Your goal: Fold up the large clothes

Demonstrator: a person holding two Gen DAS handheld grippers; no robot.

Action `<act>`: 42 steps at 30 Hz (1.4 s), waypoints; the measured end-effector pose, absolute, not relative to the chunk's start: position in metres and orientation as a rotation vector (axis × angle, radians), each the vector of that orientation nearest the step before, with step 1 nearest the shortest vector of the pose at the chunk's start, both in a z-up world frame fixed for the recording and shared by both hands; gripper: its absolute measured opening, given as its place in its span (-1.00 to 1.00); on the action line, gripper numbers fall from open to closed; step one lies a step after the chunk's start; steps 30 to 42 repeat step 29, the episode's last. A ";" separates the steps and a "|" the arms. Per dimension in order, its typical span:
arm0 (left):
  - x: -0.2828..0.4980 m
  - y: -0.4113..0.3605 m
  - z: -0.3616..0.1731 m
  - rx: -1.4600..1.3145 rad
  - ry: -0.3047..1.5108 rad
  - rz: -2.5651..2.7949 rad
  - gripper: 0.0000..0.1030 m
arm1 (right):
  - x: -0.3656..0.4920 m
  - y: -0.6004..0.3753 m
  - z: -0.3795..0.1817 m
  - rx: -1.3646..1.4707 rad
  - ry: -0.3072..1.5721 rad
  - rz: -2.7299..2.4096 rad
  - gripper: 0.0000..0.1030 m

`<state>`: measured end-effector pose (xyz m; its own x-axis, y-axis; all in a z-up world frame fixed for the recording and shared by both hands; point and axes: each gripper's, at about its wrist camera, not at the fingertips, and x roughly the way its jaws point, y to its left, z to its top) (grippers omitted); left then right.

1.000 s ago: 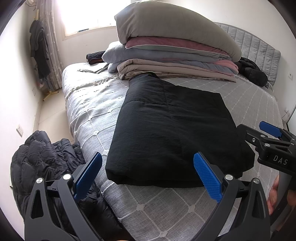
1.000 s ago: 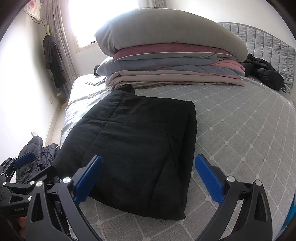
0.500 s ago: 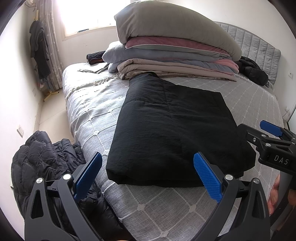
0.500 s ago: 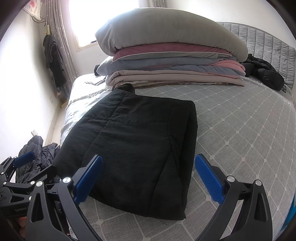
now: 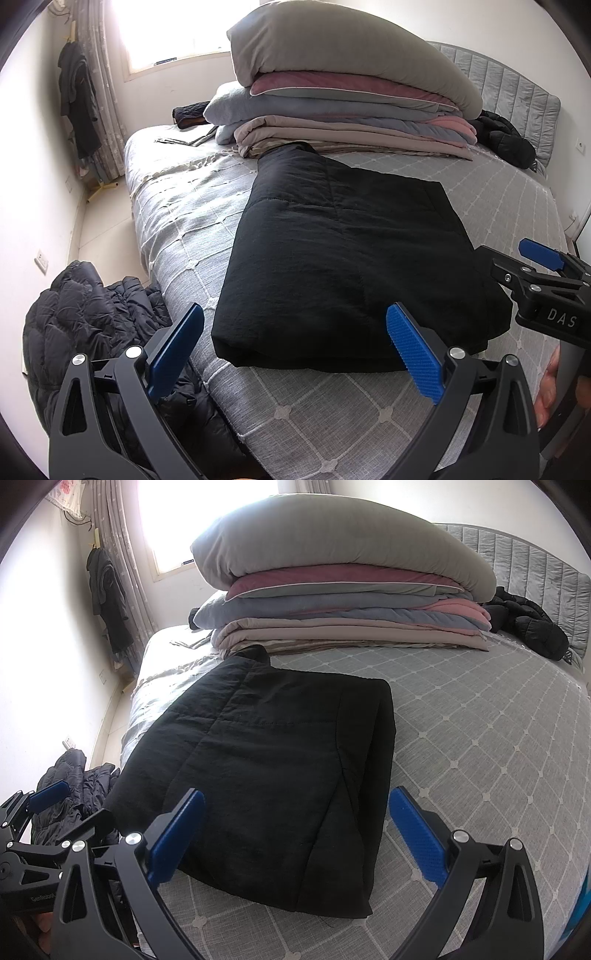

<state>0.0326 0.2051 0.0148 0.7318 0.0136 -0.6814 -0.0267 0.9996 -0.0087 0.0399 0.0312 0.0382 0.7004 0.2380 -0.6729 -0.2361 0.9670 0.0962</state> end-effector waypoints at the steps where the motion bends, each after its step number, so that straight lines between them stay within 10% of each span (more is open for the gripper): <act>1: 0.033 0.205 0.015 -0.017 0.750 0.022 0.85 | 0.040 0.031 0.038 0.003 0.750 0.264 0.87; 42: 0.041 0.203 0.010 0.038 0.754 0.026 0.85 | 0.039 0.026 0.040 0.002 0.750 0.282 0.87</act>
